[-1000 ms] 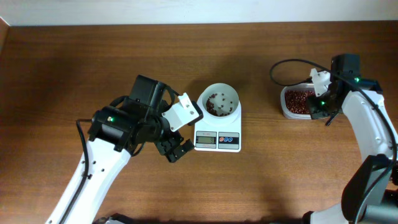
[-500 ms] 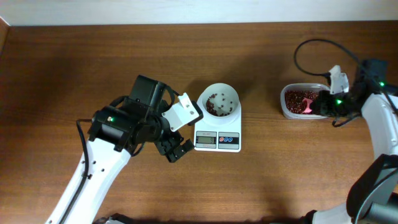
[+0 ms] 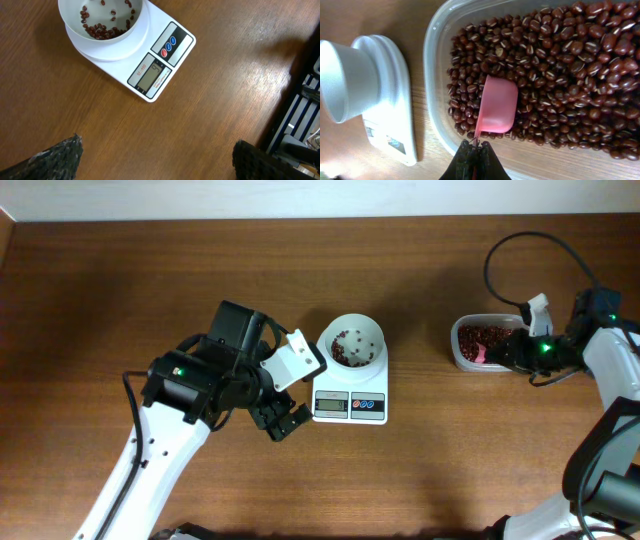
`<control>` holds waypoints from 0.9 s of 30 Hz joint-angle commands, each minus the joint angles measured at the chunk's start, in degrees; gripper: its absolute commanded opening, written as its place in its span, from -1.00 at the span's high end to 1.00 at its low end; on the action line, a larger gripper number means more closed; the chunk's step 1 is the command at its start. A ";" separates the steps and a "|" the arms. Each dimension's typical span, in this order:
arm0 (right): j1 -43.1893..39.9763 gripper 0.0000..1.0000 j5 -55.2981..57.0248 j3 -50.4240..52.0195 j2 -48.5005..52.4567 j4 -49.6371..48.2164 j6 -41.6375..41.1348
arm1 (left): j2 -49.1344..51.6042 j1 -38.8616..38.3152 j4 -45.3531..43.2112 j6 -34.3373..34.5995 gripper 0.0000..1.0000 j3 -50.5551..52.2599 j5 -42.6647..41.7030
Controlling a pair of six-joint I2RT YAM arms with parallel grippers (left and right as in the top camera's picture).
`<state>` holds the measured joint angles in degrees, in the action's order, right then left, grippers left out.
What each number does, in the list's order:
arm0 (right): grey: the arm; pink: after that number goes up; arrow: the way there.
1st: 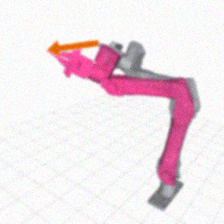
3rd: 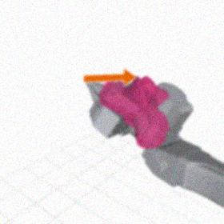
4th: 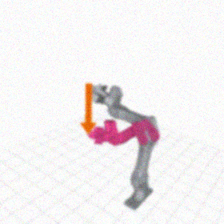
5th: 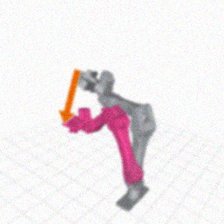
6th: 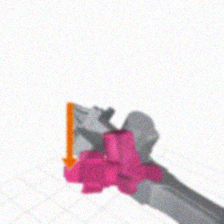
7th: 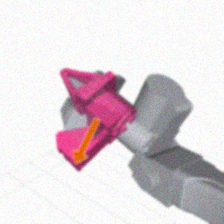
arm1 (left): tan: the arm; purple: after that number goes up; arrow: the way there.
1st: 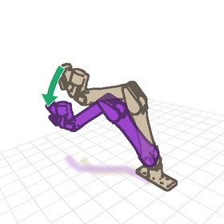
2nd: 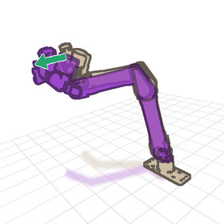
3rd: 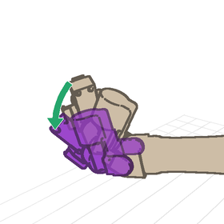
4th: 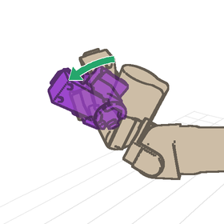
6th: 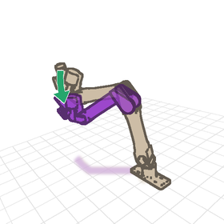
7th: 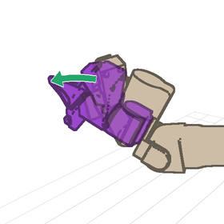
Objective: Scoop and weigh 50g on scale
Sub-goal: 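Carry the filled scoop with the right gripper to the white bowl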
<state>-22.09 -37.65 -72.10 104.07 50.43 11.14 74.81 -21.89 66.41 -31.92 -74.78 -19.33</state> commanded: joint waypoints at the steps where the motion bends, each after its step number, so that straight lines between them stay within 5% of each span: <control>1: -3.43 0.92 -8.41 0.68 0.76 0.13 -0.04 | 0.31 0.20 -0.13 -0.70 -0.98 0.17 -0.83; 27: -15.43 0.92 -34.03 0.68 0.76 3.21 0.15 | 0.31 0.20 -0.13 -0.70 -0.98 0.17 -0.85</control>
<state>-37.06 -66.46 -71.88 104.22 53.39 10.85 74.81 -21.89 66.39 -31.92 -74.78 -19.33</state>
